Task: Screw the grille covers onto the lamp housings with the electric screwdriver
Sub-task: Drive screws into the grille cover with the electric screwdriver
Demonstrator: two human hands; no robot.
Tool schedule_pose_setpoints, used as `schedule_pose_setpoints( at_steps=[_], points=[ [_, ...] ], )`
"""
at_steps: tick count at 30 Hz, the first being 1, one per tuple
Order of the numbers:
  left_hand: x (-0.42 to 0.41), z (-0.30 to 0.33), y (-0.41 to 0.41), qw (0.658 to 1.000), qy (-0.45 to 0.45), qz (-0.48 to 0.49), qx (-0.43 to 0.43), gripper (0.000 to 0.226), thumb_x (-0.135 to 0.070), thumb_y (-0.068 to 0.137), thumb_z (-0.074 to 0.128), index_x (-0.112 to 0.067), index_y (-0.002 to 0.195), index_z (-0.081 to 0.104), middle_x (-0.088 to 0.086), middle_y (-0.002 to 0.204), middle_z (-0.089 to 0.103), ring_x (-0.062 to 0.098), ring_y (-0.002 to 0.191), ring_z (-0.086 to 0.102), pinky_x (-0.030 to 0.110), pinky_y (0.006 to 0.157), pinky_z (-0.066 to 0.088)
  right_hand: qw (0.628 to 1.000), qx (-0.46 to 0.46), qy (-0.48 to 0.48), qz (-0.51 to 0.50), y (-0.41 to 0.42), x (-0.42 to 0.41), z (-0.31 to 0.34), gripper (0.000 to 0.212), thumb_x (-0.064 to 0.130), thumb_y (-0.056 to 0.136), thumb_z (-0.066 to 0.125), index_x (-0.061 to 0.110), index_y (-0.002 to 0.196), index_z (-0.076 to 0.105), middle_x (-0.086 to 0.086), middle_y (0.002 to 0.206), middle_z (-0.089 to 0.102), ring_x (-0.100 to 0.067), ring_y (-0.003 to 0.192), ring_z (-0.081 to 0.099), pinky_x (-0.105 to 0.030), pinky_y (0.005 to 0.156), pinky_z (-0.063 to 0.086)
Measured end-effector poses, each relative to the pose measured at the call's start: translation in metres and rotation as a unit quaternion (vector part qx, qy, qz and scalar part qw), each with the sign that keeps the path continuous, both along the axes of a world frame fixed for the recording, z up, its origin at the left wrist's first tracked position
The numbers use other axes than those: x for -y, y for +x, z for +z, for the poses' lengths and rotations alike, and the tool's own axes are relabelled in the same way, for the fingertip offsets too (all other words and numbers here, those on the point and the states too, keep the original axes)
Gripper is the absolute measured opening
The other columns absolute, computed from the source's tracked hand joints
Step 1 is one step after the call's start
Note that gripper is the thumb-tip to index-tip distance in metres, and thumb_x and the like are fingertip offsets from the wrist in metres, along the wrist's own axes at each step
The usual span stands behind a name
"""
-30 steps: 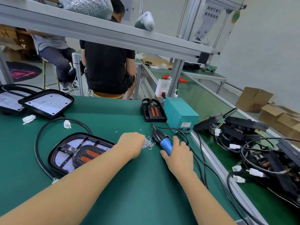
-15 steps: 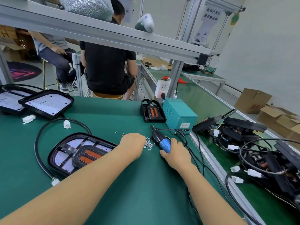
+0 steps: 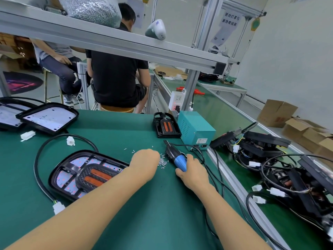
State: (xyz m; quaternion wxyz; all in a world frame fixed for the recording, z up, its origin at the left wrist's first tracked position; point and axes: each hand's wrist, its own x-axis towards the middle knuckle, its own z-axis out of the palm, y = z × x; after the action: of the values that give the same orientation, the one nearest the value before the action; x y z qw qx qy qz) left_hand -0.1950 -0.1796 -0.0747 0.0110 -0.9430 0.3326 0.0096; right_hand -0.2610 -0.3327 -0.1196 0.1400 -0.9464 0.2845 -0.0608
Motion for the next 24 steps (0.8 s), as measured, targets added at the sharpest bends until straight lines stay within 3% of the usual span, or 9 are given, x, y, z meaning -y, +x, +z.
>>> schedule_pose_setpoints(
  at_steps=[4,7,10,12,13,15,17,19,24],
  points=[
    [-0.014,0.017,0.007,0.960,-0.247,0.025,-0.127,0.014,-0.004,0.081,0.052,-0.007,0.078,0.066,0.007,0.084,0.069,0.025,0.076,0.060,0.031,0.069,0.050,0.994,0.095,0.051,-0.005,-0.006,0.008,0.020,0.039,0.036,0.092,0.056,0.012,0.120,0.043,-0.007,0.103,0.057,-0.025,0.082,0.054,-0.032,0.065,0.039],
    [-0.035,0.026,0.010,0.844,-0.441,0.035,-0.304,0.011,0.000,0.078,0.064,-0.006,0.072,0.071,0.005,0.065,0.064,0.016,0.057,0.054,0.027,0.059,0.052,0.942,0.219,0.249,-0.043,-0.007,0.014,0.052,0.023,0.027,0.091,0.061,0.015,0.105,0.049,-0.003,0.081,0.054,-0.016,0.062,0.050,-0.026,0.052,0.038],
    [-0.055,0.029,0.009,0.710,-0.564,0.058,-0.418,0.012,0.003,0.078,0.070,-0.006,0.070,0.071,0.007,0.063,0.064,0.012,0.053,0.053,0.018,0.050,0.049,0.758,0.336,0.555,-0.065,-0.012,0.010,0.085,0.016,0.003,0.086,0.061,0.015,0.091,0.051,-0.005,0.069,0.050,-0.015,0.051,0.045,-0.023,0.045,0.043],
    [-0.065,0.030,0.007,0.630,-0.608,0.074,-0.479,0.004,-0.001,0.076,0.072,-0.005,0.075,0.072,0.006,0.065,0.066,0.009,0.052,0.056,0.016,0.050,0.048,0.625,0.404,0.666,-0.043,-0.015,0.001,0.104,0.024,-0.005,0.083,0.059,0.017,0.088,0.051,-0.002,0.062,0.052,-0.013,0.047,0.049,-0.021,0.045,0.047],
    [-0.070,0.031,0.005,0.591,-0.624,0.079,-0.505,0.004,-0.004,0.073,0.072,-0.004,0.077,0.072,0.006,0.065,0.066,0.008,0.052,0.057,0.016,0.049,0.049,0.579,0.428,0.693,-0.024,-0.016,-0.006,0.113,0.024,-0.005,0.083,0.059,0.018,0.088,0.051,-0.001,0.060,0.053,-0.012,0.047,0.051,-0.021,0.047,0.048],
    [-0.081,0.031,0.002,0.521,-0.651,0.090,-0.544,0.017,-0.008,0.066,0.071,-0.002,0.082,0.070,0.007,0.067,0.067,0.009,0.053,0.060,0.016,0.050,0.051,0.523,0.458,0.718,0.021,-0.018,-0.024,0.127,0.026,-0.003,0.076,0.063,0.019,0.086,0.051,0.001,0.060,0.054,-0.011,0.049,0.054,-0.021,0.051,0.050],
    [-0.091,0.030,-0.002,0.468,-0.674,0.100,-0.563,0.024,-0.004,0.064,0.068,0.001,0.088,0.068,0.009,0.069,0.068,0.011,0.053,0.062,0.017,0.051,0.053,0.503,0.475,0.720,0.052,-0.017,-0.044,0.136,0.029,0.004,0.066,0.067,0.018,0.088,0.052,0.002,0.061,0.054,-0.009,0.050,0.054,-0.020,0.053,0.050],
    [-0.102,0.030,-0.005,0.441,-0.689,0.106,-0.565,0.027,0.000,0.064,0.066,0.002,0.091,0.066,0.010,0.071,0.069,0.011,0.053,0.063,0.017,0.052,0.053,0.483,0.490,0.722,0.068,-0.014,-0.061,0.142,0.031,0.007,0.065,0.065,0.016,0.092,0.054,0.003,0.062,0.053,-0.007,0.050,0.051,-0.018,0.052,0.049],
    [-0.124,0.028,-0.013,0.431,-0.707,0.097,-0.553,0.023,-0.003,0.066,0.065,-0.001,0.089,0.067,0.008,0.071,0.067,0.011,0.054,0.061,0.019,0.049,0.053,0.406,0.549,0.727,0.076,-0.006,-0.096,0.151,0.012,0.005,0.087,0.055,0.017,0.092,0.058,0.005,0.059,0.051,-0.006,0.047,0.049,-0.017,0.053,0.048]
  ],
)
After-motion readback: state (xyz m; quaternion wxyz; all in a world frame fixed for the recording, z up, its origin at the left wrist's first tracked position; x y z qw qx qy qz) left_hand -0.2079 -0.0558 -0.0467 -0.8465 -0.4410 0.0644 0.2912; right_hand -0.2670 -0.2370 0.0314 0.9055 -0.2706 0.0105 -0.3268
